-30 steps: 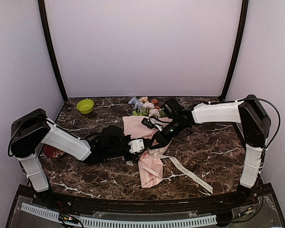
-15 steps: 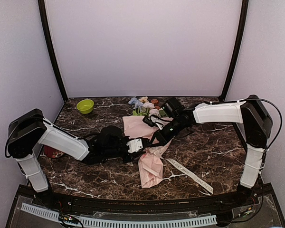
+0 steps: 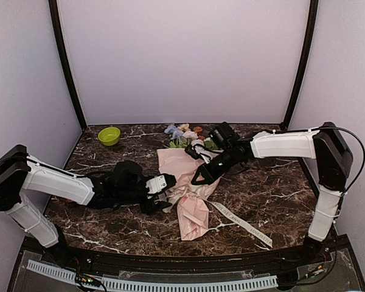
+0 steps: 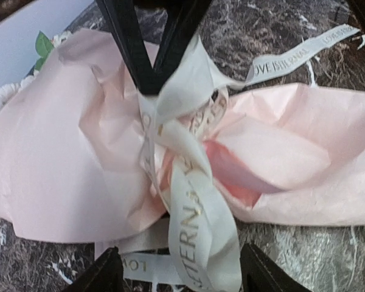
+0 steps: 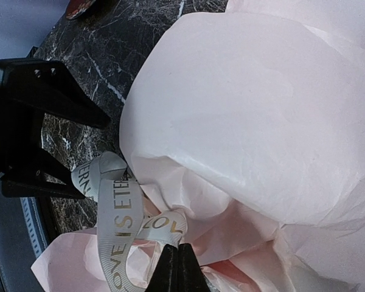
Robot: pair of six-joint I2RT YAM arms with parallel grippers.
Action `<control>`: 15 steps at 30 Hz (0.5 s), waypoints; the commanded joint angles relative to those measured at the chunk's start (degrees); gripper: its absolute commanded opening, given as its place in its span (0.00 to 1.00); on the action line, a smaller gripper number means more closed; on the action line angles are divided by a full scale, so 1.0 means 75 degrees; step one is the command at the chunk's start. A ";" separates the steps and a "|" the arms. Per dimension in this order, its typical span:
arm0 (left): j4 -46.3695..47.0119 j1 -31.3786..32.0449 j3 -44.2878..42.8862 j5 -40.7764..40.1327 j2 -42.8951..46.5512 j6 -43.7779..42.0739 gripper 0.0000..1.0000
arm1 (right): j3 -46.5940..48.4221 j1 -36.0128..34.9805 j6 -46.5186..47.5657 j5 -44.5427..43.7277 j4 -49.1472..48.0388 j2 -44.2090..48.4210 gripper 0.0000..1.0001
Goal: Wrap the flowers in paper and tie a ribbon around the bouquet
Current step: Tie the half-tied ribbon around the folded bouquet.
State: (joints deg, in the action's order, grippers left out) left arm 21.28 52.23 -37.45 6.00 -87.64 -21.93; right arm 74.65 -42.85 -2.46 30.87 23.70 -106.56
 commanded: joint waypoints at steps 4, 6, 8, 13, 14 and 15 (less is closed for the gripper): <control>-0.0515 -0.0085 0.0484 0.0430 0.0419 0.0864 0.73 | -0.0137 -0.0004 -0.0270 -0.0119 -0.0456 0.0335 0.00; -0.0370 -0.0085 0.0502 0.0416 0.0282 0.0921 0.70 | -0.0184 -0.0005 -0.0314 -0.0089 -0.0525 0.0362 0.00; -0.0320 -0.0085 0.0424 0.0417 0.0132 0.0982 0.66 | -0.0203 -0.0002 -0.0317 -0.0101 -0.0530 0.0365 0.00; -0.0214 -0.0073 0.0234 0.0810 -0.0143 0.1126 0.63 | -0.0232 -0.0005 -0.0345 -0.0110 -0.0561 0.0395 0.00; -0.0151 -0.0073 0.0227 0.0887 -0.0188 0.1162 0.63 | -0.0244 -0.0005 -0.0367 -0.0122 -0.0568 0.0405 0.00; -0.0122 -0.0073 0.0216 0.1035 -0.0232 0.1195 0.63 | -0.0258 -0.0005 -0.0383 -0.0123 -0.0608 0.0425 0.00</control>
State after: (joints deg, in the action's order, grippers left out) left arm 18.76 51.59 -34.61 10.00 -88.12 -14.87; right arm 73.41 -42.87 -4.43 30.13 21.32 -106.00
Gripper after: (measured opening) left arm 0.627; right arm 0.004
